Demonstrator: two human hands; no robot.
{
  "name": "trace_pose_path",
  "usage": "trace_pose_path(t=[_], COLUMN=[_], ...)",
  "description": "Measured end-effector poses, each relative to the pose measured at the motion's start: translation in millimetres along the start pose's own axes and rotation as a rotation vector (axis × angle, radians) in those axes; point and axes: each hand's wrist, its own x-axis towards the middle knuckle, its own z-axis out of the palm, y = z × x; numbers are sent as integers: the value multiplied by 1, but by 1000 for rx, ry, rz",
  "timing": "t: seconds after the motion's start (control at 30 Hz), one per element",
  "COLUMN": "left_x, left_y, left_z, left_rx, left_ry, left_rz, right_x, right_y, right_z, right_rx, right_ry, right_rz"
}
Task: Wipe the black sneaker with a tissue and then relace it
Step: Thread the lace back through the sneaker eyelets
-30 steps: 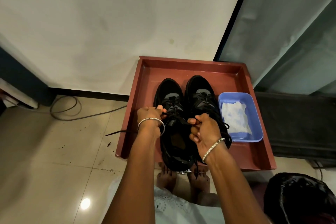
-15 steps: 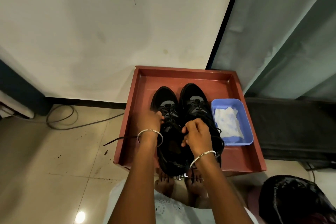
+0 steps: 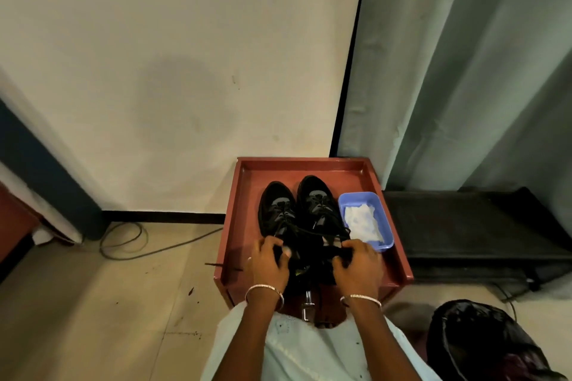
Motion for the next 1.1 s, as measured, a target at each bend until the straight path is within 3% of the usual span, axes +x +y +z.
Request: trace_pose_path(t=[0.13,0.27,0.57,0.77,1.1], left_x=[-26,-31,-15,-5,8], left_y=[14,17,8,-6,27], left_z=[-3,9,53,63,22], left_rx=[75,66,234,126,191], left_ry=[-170,-281,-58,31,-49], left_rz=[-71,-121,-197,-155,-173], right_x=[-10,-11,8,11,22], right_y=[4,8,35,34,-18], right_z=[1,12,47,50,23], right_rx=[-26,33,-42,-48,-96], right_ry=[-212,-219,-164,-28,-142], right_rz=[15,-14,9,-43,29])
